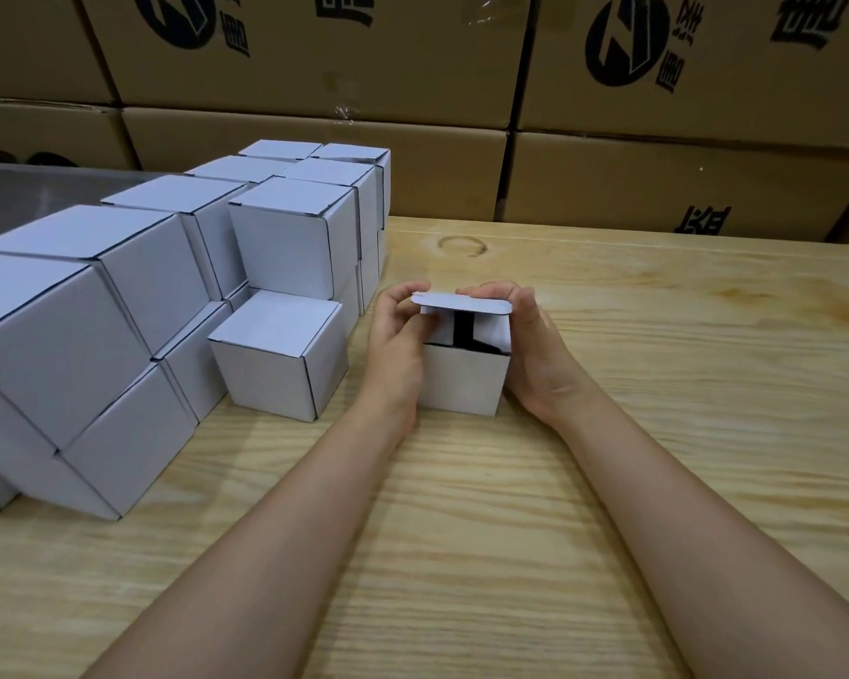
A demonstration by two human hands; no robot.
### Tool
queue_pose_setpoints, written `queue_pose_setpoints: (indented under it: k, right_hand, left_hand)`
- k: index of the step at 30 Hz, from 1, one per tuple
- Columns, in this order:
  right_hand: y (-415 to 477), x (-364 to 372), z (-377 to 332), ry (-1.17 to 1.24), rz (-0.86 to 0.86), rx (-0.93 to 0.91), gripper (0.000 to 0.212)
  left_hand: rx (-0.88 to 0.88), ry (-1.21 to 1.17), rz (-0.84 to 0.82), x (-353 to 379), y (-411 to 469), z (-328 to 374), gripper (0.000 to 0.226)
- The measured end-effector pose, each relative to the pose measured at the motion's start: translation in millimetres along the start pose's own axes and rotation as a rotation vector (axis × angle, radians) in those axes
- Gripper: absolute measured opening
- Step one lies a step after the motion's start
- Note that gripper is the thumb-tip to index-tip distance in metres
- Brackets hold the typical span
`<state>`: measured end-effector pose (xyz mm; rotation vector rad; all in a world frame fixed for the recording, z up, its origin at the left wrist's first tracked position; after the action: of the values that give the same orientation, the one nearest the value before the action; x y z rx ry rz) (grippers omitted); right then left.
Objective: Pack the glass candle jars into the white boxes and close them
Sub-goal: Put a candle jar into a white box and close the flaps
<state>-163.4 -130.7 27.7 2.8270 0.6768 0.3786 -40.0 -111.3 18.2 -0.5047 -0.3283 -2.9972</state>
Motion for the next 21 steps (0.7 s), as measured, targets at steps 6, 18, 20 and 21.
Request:
queue_pose_setpoints:
  k: [6,18,20,21]
  right_hand:
    - [-4.5,-7.0,0.4,-0.084,-0.114,0.064,0.065]
    - [-10.5,-18.3,-0.2,-0.236,-0.035,-0.061,0.019]
    - [-10.6,-17.1,-1.0,-0.236,-0.005,-0.069,0.017]
    - [-10.4,-16.6,-1.6,-0.234,0.008,-0.071,0.016]
  left_hand:
    - [0.015,0.02,-0.005,0.9,-2.6,-1.5,0.021]
    - [-0.005,0.109,-0.006,-2.6,-2.3,-6.7,0.026]
    - [0.021,0.127,-0.02,-2.5,-2.6,-7.5,0.026]
    - [0.024,0.129,-0.03,-1.8,-3.0,-7.0,0.026]
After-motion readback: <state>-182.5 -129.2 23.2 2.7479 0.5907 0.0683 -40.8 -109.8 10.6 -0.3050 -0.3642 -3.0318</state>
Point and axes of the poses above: each hand's wrist, its own y-axis towards the middle knuckle, its own x-axis out of the palm, z = x × y, the point moved 2 cm from there along y, towards the middle knuckle, and after that the axes turned 7 degrees about -z, right-handed, at the moved point
